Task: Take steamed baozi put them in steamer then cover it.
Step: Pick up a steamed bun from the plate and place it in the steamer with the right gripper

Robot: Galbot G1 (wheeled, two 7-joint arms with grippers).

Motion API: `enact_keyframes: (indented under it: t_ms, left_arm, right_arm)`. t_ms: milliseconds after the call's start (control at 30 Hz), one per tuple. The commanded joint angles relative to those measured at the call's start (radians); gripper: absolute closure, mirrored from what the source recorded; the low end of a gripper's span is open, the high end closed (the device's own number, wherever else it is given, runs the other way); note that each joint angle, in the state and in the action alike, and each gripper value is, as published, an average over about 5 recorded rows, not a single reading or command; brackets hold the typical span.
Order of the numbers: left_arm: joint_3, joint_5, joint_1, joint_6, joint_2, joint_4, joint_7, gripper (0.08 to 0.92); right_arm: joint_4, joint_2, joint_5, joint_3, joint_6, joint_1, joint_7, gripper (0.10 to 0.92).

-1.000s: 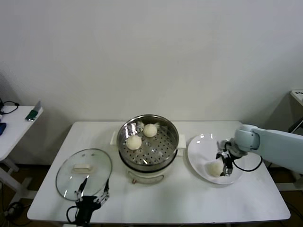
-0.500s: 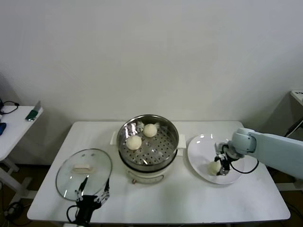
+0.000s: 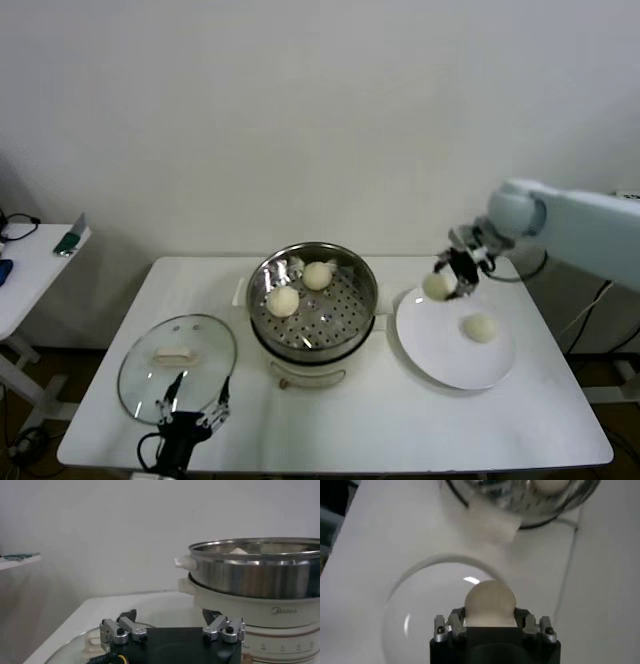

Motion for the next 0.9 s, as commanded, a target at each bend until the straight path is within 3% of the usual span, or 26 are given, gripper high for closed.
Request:
enact_keyframes:
  t_ms: [33,167,433,900]
  left_arm:
    - [-0.002,0.0,0.002,0.001,-0.001,-0.002,0.0,0.177]
    - [-0.011,-0.005,0.011,0.0,0.0,-0.007,-0.001,0.177]
    - [-0.023,-0.009,0.016,0.0,-0.002,-0.018,-0.001,0.177]
    - [-0.021,-0.01,0.02,-0.005,-0.003,-0.015,-0.002,0.177]
  right_arm:
    - [0.257,0.215,-0.044,0.051,0.238,0.225,-0.054,0.372]
    - [0.32,0.307,-0.162,0.048,0.248,0.129,-0.001,0.372]
    - [0.243,0.445,-0.299,0.046,0.244,-0.039,0.074,0.372]
    - [0.146,0.445,-0.454,0.0,0.229,-0.214,0.143,0.371]
